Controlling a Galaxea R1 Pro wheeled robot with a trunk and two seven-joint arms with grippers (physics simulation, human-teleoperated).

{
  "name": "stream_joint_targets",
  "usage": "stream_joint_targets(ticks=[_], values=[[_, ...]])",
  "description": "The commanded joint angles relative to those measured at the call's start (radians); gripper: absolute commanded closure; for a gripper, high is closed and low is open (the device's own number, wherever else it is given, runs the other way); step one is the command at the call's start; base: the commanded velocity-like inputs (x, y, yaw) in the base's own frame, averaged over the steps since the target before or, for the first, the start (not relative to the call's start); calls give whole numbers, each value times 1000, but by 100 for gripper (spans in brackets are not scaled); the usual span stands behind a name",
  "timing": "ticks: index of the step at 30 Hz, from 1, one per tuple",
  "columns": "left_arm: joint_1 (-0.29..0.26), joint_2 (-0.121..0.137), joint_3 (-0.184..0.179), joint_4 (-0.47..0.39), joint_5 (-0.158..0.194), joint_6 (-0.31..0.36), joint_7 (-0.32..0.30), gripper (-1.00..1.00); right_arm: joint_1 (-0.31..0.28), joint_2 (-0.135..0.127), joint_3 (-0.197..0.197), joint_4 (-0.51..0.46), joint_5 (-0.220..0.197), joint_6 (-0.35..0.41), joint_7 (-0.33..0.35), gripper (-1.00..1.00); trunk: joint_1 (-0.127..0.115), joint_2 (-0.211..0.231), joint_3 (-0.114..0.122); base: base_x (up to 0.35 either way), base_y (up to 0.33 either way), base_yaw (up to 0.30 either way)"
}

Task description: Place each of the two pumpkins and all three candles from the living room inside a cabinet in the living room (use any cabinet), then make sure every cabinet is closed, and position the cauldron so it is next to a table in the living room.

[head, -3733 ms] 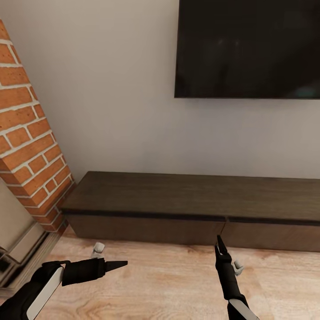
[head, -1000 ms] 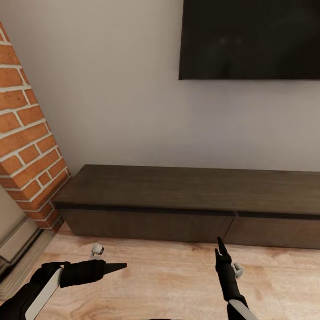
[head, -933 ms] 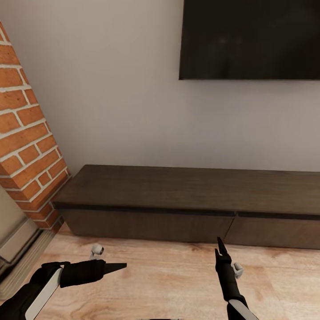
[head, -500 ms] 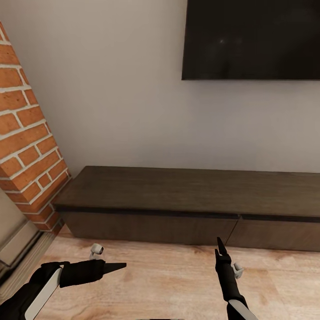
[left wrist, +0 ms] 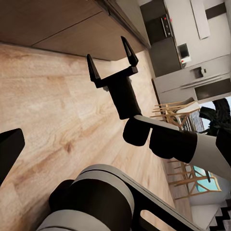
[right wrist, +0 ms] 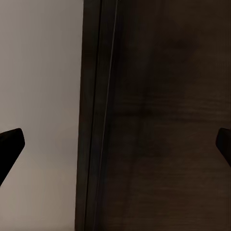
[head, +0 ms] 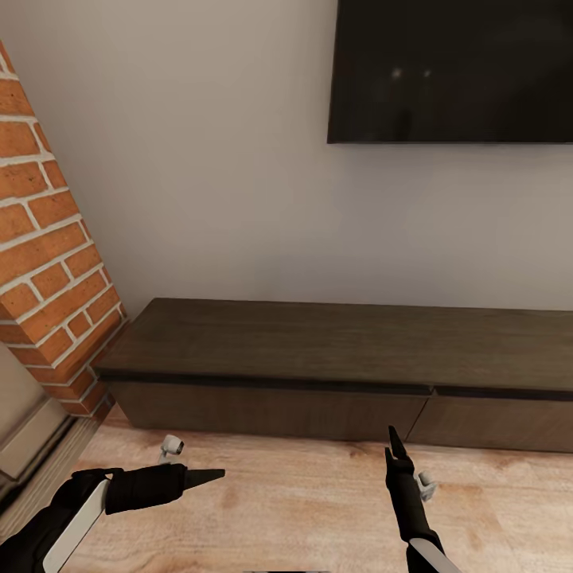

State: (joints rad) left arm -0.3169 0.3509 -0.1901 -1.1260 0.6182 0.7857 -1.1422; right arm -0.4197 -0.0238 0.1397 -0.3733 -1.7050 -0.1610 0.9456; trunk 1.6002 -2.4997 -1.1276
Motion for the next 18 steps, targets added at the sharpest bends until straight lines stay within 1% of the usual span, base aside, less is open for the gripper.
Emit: stream_joint_targets(ticks=[1, 5, 10, 15, 18], values=[[-1, 1, -2, 0, 7, 7, 1, -100, -1, -1, 9, 0, -8, -6, 2, -100, 0, 0, -1, 2, 1, 0], [-1, 2, -2, 0, 7, 7, 1, -100, -1, -1, 9, 0, -8, -6, 2, -100, 0, 0, -1, 17, 7, 0], [-1, 2, 1, 1, 8, 7, 1, -100, -1, -1, 9, 1, -7, -7, 2, -100, 0, 0, -1, 94, 66, 0], [-1, 2, 1, 2, 6, 7, 1, -100, -1, -1, 9, 1, -7, -8, 2, -100, 0, 0, -1, 16, 7, 0], [-1, 2, 1, 2, 6, 7, 1, -100, -1, -1, 10, 1, -7, -8, 2, -100, 0, 0, -1, 148, 72, 0]])
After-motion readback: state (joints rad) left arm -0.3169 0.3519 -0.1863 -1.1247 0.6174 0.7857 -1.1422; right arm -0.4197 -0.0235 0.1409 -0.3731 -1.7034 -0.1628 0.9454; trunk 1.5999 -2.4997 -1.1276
